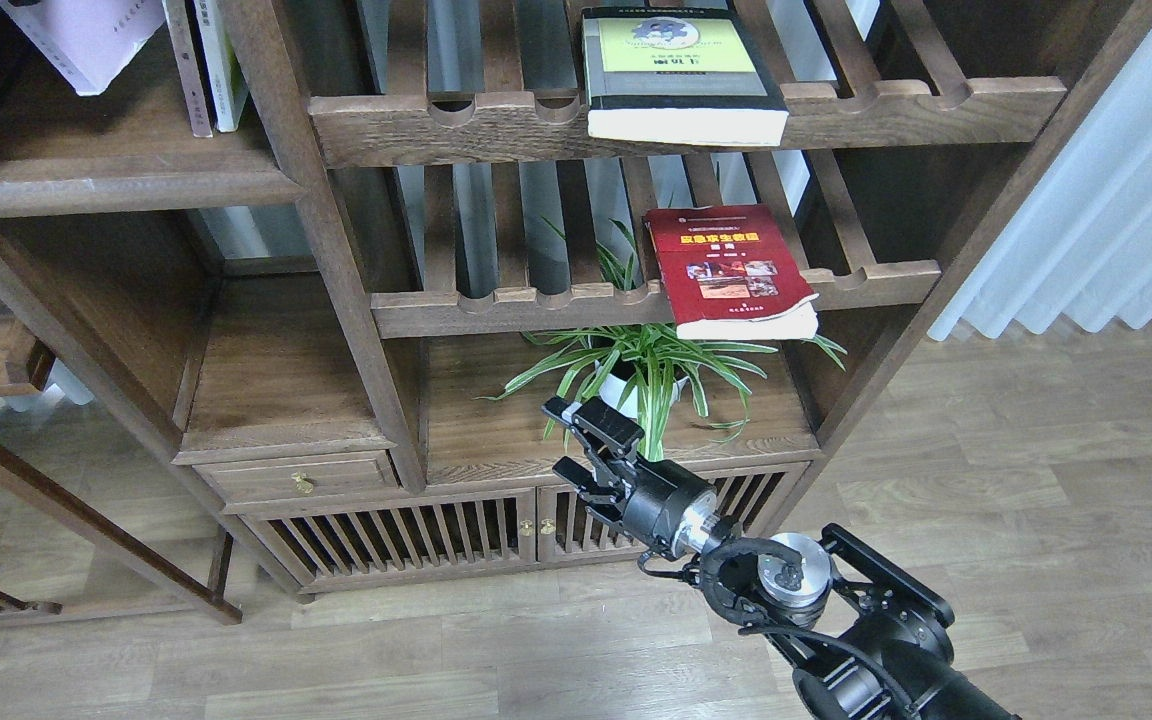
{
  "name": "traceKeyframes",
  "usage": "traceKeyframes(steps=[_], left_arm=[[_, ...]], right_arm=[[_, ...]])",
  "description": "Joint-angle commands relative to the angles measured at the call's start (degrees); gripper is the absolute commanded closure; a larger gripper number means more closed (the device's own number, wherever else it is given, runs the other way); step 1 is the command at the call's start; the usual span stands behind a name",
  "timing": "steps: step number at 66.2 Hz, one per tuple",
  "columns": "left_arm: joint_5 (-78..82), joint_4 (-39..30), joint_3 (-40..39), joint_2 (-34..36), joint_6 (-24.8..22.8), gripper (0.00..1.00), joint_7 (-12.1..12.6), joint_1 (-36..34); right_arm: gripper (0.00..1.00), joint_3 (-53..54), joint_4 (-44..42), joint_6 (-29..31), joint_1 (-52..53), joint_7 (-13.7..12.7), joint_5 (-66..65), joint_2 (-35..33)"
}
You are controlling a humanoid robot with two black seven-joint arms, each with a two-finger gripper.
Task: Organize books on shelf
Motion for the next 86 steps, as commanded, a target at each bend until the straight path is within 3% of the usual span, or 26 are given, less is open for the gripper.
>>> traceKeyframes(steps=[1,16,29,35,44,67,86], left_arm=[[0.0,1.1,1.1,0.1,-0.8,0.97,-0.5,-0.2],[0.1,3.1,2.5,0.1,-2.2,0.95,-0.7,-0.3],[1.3,4.4,3.0,-0.5,-2.8,0.93,-2.7,-0.7],[1.4,4.9,3.3,-0.7,-2.8,0.85,-2.7,-1.1],[1.6,5.1,3.8,-0.8,-2.8,0.83,-2.7,-1.9],[1.4,4.6,4.4,-0.8,-2.8,0.6,-2.2,-2.0],[1.3,4.1,3.4,-0.9,-2.9,0.55,-2.5,-3.3]], right_arm=[[0.01,0.1,0.0,0.0,0.1,0.0,0.0,0.0],[0.01,0.1,0.0,0.0,0.2,0.0,0.0,0.0],[0.01,0.1,-0.1,0.0,0.2,0.0,0.0,0.0],[0.01,0.1,-0.1,0.0,0.2,0.0,0.0,0.0],[0.01,0.1,0.0,0.0,0.0,0.0,0.0,0.0],[0.01,0.1,-0.1,0.0,0.0,0.0,0.0,0.0],[0.01,0.1,-0.2,0.0,0.0,0.0,0.0,0.0]])
